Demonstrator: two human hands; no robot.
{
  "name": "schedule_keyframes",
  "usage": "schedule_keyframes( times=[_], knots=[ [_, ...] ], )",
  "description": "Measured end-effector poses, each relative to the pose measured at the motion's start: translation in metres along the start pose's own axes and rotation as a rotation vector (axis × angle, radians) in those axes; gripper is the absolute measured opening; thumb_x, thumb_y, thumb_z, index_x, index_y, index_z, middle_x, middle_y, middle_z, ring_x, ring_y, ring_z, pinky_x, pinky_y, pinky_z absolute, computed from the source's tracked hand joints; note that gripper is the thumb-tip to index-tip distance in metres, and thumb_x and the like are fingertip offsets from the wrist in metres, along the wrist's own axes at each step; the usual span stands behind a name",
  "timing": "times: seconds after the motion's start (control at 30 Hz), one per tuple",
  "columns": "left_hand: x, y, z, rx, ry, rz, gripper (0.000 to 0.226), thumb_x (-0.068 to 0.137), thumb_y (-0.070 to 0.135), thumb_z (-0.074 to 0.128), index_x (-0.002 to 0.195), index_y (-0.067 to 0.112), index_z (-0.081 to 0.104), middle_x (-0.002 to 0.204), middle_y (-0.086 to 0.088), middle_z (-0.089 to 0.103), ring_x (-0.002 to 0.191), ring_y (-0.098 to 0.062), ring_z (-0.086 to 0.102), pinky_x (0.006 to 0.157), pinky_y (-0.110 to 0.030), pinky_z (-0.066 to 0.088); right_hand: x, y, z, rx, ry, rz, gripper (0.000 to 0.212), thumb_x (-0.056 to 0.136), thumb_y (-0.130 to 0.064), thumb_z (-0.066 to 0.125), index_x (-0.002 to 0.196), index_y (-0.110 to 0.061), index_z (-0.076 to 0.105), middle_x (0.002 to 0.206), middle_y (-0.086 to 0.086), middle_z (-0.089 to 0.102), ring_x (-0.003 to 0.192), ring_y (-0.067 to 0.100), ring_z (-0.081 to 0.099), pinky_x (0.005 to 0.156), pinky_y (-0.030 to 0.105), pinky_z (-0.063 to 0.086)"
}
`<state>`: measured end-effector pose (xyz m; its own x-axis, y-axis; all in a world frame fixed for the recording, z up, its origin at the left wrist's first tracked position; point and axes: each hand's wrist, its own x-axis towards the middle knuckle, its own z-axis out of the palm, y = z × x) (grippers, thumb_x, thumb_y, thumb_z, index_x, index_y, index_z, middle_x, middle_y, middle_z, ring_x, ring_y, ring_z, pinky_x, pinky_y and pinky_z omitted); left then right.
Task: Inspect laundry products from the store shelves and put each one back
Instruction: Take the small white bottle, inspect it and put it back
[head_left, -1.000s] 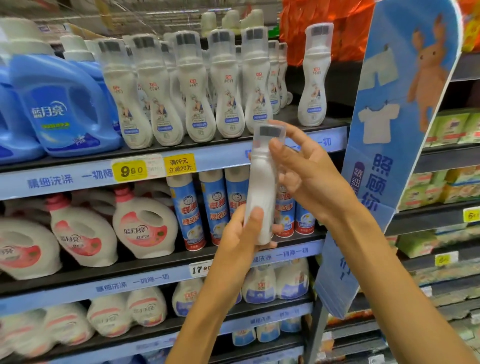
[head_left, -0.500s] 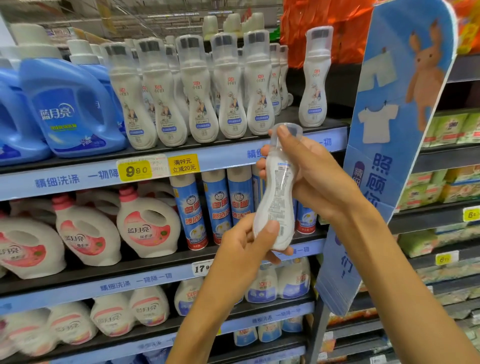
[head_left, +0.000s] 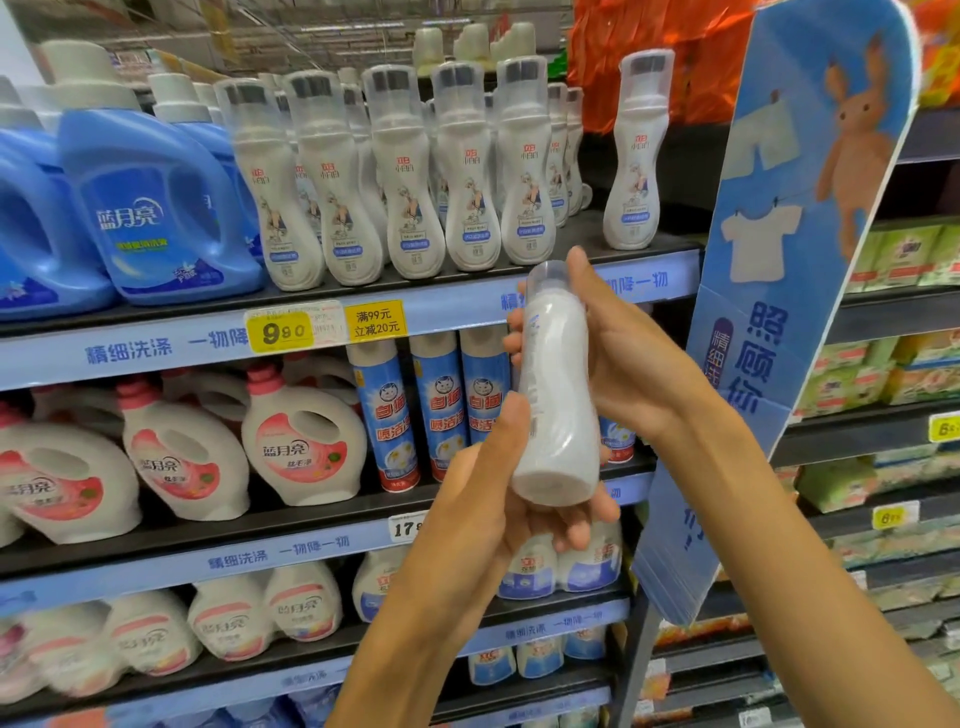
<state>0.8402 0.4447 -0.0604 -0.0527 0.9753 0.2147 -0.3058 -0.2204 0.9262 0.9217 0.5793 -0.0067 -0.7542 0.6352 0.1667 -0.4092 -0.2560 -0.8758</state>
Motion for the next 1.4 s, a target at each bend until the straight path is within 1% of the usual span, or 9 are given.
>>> schedule_keyframes(
  times=[0.2, 0.47, 0.57, 0.67, 0.87, 0.97, 1.07, 1.17, 1.4],
  knots=[
    [-0.002, 0.002, -0.002, -0.006, 0.002, -0.022, 0.068, 0.077, 0.069, 0.041, 0.077, 0.009, 0.074, 0.059, -0.013, 0.065, 0.041, -0.013, 0.052, 0.044, -0.020, 0.044, 0.004, 0.022, -0.006, -0.029, 0.112, 0.134, 0.045, 0.091, -0.048, 0.051, 0.105, -0.006, 0.059, 0.082, 0.010, 0.065, 0.071, 0.017, 0.066, 0.066, 0.031, 0.057],
    [0.000, 0.001, -0.006, 0.009, 0.041, -0.070, 0.067, 0.076, 0.068, 0.045, 0.078, 0.007, 0.073, 0.063, -0.015, 0.066, 0.044, -0.015, 0.056, 0.043, -0.021, 0.045, 0.008, 0.033, -0.007, 0.168, 0.110, 0.225, 0.052, 0.091, -0.046, 0.052, 0.122, -0.005, 0.055, 0.084, 0.010, 0.064, 0.067, 0.017, 0.066, 0.059, 0.027, 0.056],
    [0.003, -0.001, -0.010, 0.020, 0.087, -0.041, 0.057, 0.073, 0.065, 0.053, 0.079, 0.013, 0.076, 0.066, -0.015, 0.068, 0.046, -0.015, 0.059, 0.044, -0.021, 0.048, 0.007, 0.022, -0.005, 0.201, 0.062, 0.161, 0.048, 0.096, -0.046, 0.043, 0.113, -0.004, 0.056, 0.087, 0.012, 0.068, 0.068, 0.019, 0.068, 0.060, 0.028, 0.057],
    [0.007, -0.008, -0.014, 0.025, 0.176, 0.020, 0.049, 0.075, 0.059, 0.055, 0.089, 0.016, 0.076, 0.072, -0.013, 0.069, 0.053, -0.016, 0.061, 0.050, -0.022, 0.051, 0.003, 0.008, -0.001, 0.121, -0.020, 0.016, 0.051, 0.098, -0.043, 0.037, 0.124, -0.002, 0.051, 0.102, 0.014, 0.071, 0.087, 0.024, 0.071, 0.071, 0.032, 0.058],
    [0.019, -0.019, -0.018, 0.246, 0.380, 0.182, 0.055, 0.077, 0.067, 0.057, 0.114, 0.027, 0.055, 0.090, 0.009, 0.070, 0.079, -0.010, 0.068, 0.065, -0.021, 0.054, -0.008, -0.006, 0.008, -0.214, 0.025, -0.343, 0.044, 0.082, -0.036, 0.056, 0.116, -0.009, 0.057, 0.106, 0.007, 0.072, 0.102, 0.027, 0.068, 0.081, 0.033, 0.057],
    [0.023, -0.021, -0.019, 0.388, 0.408, 0.168, 0.069, 0.073, 0.068, 0.062, 0.122, 0.022, 0.048, 0.084, 0.003, 0.068, 0.064, -0.006, 0.062, 0.060, -0.017, 0.050, -0.008, -0.006, 0.012, -0.303, 0.096, -0.404, 0.042, 0.079, -0.039, 0.059, 0.112, -0.015, 0.059, 0.102, 0.003, 0.073, 0.100, 0.023, 0.069, 0.081, 0.032, 0.057],
    [0.025, -0.026, -0.019, 0.185, 0.308, 0.125, 0.073, 0.077, 0.068, 0.049, 0.121, 0.009, 0.049, 0.064, 0.001, 0.062, 0.047, -0.009, 0.047, 0.047, -0.018, 0.042, -0.007, -0.001, 0.013, -0.344, 0.072, -0.393, 0.041, 0.082, -0.041, 0.056, 0.116, -0.017, 0.058, 0.111, 0.001, 0.071, 0.103, 0.020, 0.068, 0.081, 0.027, 0.056],
    [0.026, -0.028, -0.016, -0.031, 0.138, 0.107, 0.057, 0.082, 0.067, 0.042, 0.110, 0.023, 0.066, 0.075, -0.010, 0.066, 0.045, -0.011, 0.046, 0.042, -0.019, 0.038, -0.005, 0.003, 0.009, -0.304, -0.014, -0.310, 0.036, 0.089, -0.028, 0.055, 0.123, -0.017, 0.053, 0.116, 0.005, 0.069, 0.103, 0.025, 0.068, 0.084, 0.032, 0.056],
    [0.033, -0.028, -0.029, 0.294, 0.261, 0.198, 0.041, 0.084, 0.056, 0.058, 0.115, 0.029, 0.057, 0.105, 0.003, 0.070, 0.095, -0.012, 0.067, 0.075, -0.020, 0.054, -0.011, 0.000, 0.001, -0.300, -0.111, -0.428, 0.061, 0.082, -0.013, 0.061, 0.139, -0.008, 0.040, 0.136, 0.010, 0.056, 0.123, 0.029, 0.055, 0.100, 0.043, 0.048]
  ],
)
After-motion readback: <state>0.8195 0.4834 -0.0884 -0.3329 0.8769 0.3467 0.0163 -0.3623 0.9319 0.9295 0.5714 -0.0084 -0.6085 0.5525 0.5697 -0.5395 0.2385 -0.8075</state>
